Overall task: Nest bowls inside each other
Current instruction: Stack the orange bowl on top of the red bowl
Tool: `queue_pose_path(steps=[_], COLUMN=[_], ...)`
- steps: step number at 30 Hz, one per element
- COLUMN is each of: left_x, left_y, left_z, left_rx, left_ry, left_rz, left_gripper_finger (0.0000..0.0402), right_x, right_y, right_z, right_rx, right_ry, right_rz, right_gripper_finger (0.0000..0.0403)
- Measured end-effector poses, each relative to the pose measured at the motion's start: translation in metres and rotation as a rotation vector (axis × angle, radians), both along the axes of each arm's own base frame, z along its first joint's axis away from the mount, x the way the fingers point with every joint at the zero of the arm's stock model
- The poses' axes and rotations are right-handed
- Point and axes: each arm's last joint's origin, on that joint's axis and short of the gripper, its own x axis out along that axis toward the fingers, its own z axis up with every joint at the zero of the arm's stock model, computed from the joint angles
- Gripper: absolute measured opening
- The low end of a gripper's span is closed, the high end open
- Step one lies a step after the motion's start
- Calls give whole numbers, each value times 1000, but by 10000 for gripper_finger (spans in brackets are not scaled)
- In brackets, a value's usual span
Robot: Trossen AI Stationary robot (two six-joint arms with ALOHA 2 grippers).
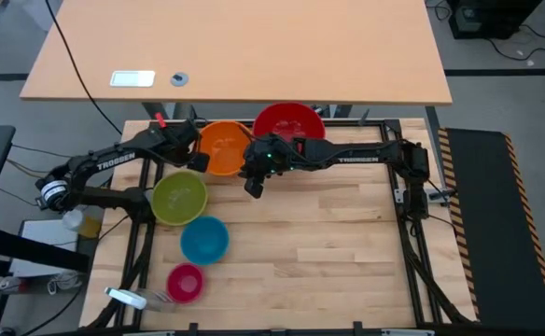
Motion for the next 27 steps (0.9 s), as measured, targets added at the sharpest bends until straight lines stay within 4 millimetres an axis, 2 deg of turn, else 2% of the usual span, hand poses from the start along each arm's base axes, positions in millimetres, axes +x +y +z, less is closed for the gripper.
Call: queue_pose_path(steps=[4, 7, 15, 17, 21, 23, 24, 27], left_x=[-5, -10, -24, -26, -28, -28, -28, -27], left_y=[-5, -13, -46, -54, -63, -65, -65, -67], left_z=[17, 31, 66, 73, 80, 81, 81, 81], left_rx=[31, 68, 242, 270, 297, 307, 308, 307], left_ry=[99, 105, -184, -261, -344, -359, -362, -367], left_rz=[-18, -41, -101, -112, -135, -126, -126, -136], left_gripper_finger=[192, 192, 192, 192, 192, 192, 192, 192], right_x=[9, 12, 14, 16, 22, 24, 25, 32], right_y=[-5, -9, -14, -11, 15, 23, 21, -2], right_z=[-18, -21, -15, -4, 47, 60, 61, 41], right_rx=[-67, -124, -213, -205, -270, -329, -342, -370], right_ry=[23, 24, -27, -36, -142, -173, -169, -113], right_rz=[38, 46, 66, 89, 133, 122, 113, 73], right_gripper_finger=[107, 107, 130, 138, 146, 145, 145, 145])
